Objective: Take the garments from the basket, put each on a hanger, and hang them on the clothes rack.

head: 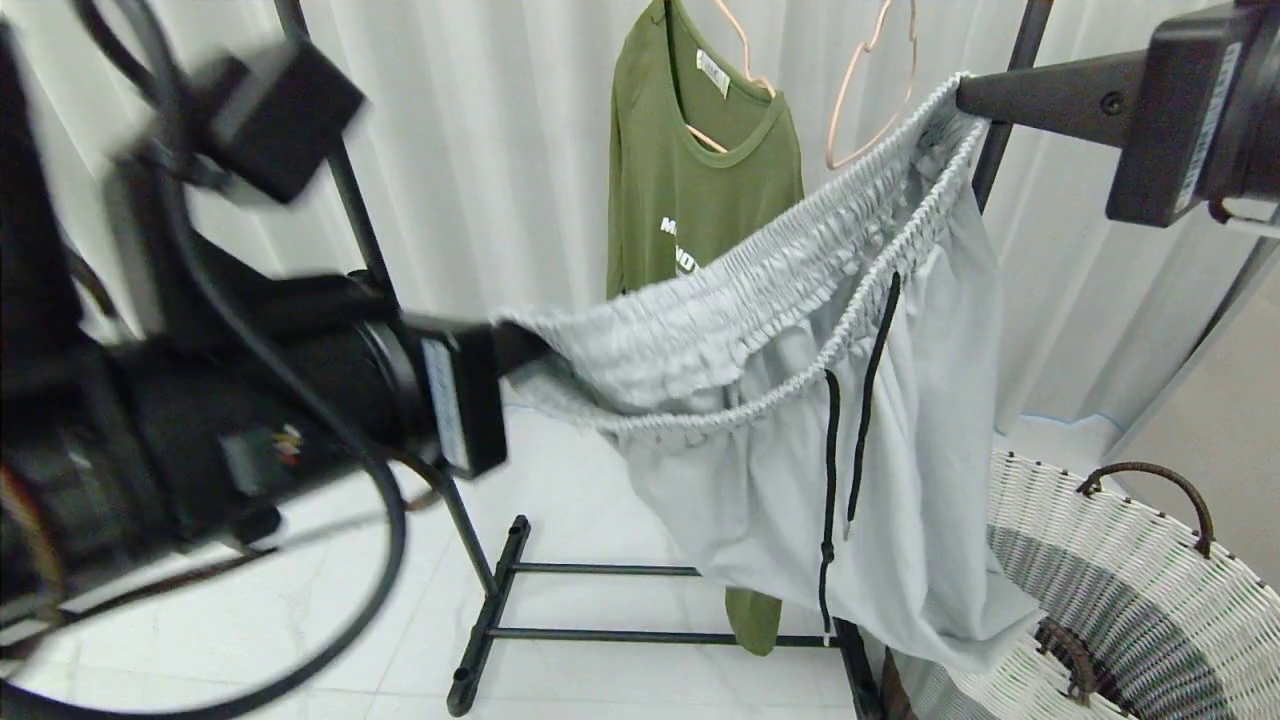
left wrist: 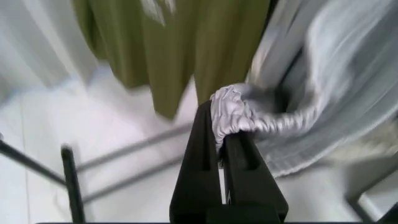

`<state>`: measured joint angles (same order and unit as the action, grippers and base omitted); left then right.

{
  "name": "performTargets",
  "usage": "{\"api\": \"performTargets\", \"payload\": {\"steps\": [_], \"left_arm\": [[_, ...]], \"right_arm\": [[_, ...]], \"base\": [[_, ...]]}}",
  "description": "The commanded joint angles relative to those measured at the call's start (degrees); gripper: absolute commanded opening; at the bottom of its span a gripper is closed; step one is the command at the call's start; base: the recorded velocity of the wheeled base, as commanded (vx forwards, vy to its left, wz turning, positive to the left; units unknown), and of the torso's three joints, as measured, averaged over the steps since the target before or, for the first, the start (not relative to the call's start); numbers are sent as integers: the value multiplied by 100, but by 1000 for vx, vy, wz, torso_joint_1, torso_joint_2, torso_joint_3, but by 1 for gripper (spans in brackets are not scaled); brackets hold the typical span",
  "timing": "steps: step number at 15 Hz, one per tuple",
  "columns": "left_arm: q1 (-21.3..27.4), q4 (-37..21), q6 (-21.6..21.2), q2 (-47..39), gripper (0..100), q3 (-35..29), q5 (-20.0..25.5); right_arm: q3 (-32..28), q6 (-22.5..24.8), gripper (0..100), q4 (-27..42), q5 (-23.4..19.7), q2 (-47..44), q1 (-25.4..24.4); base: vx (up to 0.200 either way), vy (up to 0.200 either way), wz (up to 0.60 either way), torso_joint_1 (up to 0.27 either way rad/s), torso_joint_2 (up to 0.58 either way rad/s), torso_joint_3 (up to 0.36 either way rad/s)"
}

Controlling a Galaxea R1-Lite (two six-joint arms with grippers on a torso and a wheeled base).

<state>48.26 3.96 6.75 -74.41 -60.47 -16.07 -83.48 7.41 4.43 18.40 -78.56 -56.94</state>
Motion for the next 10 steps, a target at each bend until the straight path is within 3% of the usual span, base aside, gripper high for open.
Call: {"api": "performTargets", "payload": {"steps": [1, 3, 4, 6, 10], "left_arm": [[-98, -1117, -51, 489, 0, -1837, -213], [-98, -1389, -280, 102, 0, -2681, -634], [-98, -1451, -359, 32, 0, -2778, -705], [78, -1442, -807, -38, 0, -2822, -705], [333, -1442, -1185, -56, 0, -2672, -933]], "right_arm": [[-10, 94, 0, -3, 24, 183, 78], [-10, 252, 0, 6, 94, 350, 183], [-10, 278, 0, 15, 103, 385, 201], [-168, 480, 0, 15, 103, 429, 236], [-265, 718, 0, 50, 112, 482, 236]], "base": [[0, 0, 0, 0, 0, 0], [0, 0, 0, 0, 0, 0], [0, 0, 0, 0, 0, 0], [0, 0, 0, 0, 0, 0], [0, 0, 0, 0, 0, 0]]}}
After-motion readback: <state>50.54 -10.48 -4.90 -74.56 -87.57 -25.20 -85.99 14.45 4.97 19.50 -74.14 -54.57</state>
